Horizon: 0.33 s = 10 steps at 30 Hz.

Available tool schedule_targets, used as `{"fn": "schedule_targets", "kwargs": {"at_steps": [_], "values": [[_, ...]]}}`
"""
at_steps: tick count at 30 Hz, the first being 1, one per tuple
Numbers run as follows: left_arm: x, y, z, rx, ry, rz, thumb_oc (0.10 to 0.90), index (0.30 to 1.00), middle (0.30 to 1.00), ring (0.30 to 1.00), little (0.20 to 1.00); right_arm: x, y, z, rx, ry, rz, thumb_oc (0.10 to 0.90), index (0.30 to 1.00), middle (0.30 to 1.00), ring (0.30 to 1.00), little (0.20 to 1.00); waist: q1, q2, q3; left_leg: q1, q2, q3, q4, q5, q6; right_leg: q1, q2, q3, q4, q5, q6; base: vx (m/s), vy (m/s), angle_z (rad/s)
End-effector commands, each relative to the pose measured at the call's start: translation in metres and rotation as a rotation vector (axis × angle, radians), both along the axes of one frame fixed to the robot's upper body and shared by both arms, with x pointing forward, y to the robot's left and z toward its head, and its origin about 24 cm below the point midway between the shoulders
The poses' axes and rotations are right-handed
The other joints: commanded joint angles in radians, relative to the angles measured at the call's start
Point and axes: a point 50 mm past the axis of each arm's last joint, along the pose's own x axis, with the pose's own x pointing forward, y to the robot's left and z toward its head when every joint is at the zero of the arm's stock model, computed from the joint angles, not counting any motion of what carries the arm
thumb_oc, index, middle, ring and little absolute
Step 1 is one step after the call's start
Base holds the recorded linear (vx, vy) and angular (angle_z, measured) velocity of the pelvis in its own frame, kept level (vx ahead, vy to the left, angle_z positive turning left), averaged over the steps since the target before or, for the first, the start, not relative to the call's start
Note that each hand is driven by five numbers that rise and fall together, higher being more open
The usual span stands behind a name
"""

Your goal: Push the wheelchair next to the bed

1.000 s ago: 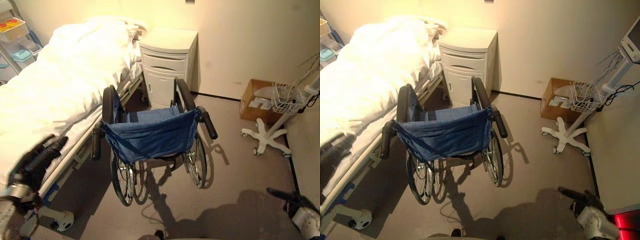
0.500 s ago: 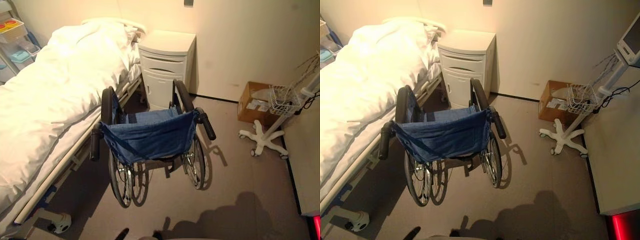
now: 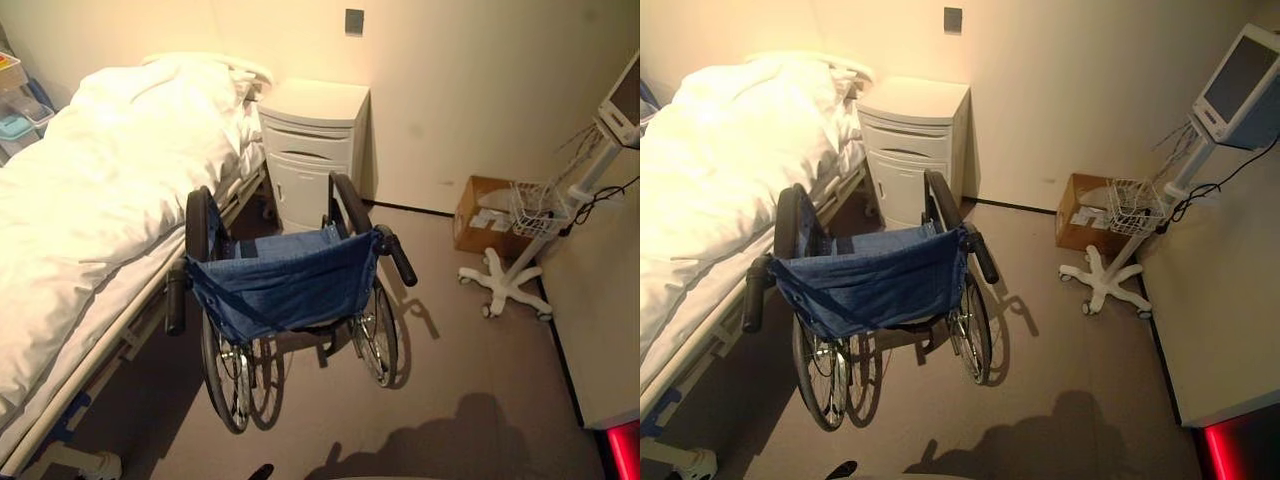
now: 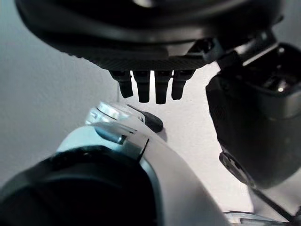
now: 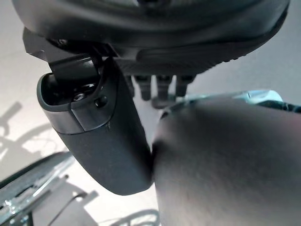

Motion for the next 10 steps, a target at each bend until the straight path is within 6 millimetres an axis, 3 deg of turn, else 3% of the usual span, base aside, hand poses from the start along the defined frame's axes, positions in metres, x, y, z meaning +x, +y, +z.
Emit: {"fn": "schedule_targets", "kwargs": {"at_steps": [1,10], "values": [[0.0050,-0.0145,-0.0035,-0.015,0.049,-0.035,0.800,0.900,0.900,0.900,0.900,-0.0145,0.0005,-0.0018,0.000,0.104,0.126,0.800,0.900,0.900,0.900,0.900,0.001,0.052,0.002,-0.025,-0.005,0.019,0.001,-0.038,-0.038,0.004,0.013,-0.025,0.067,-0.072,0.019,0.00,0.004,-0.03],[0.0062,-0.0162,-0.0038,-0.019,0.053,-0.022,0.800,0.900,0.900,0.900,0.900,-0.0127,0.0043,-0.0024,-0.002,0.107,0.186,0.800,0.900,0.900,0.900,0.900,-0.004,0.042,-0.006,-0.018,-0.008,0.021,0.001,-0.043,-0.034,0.005,0.019,-0.012,0.066,-0.070,0.016,0.00,0.000,0.00]]}}
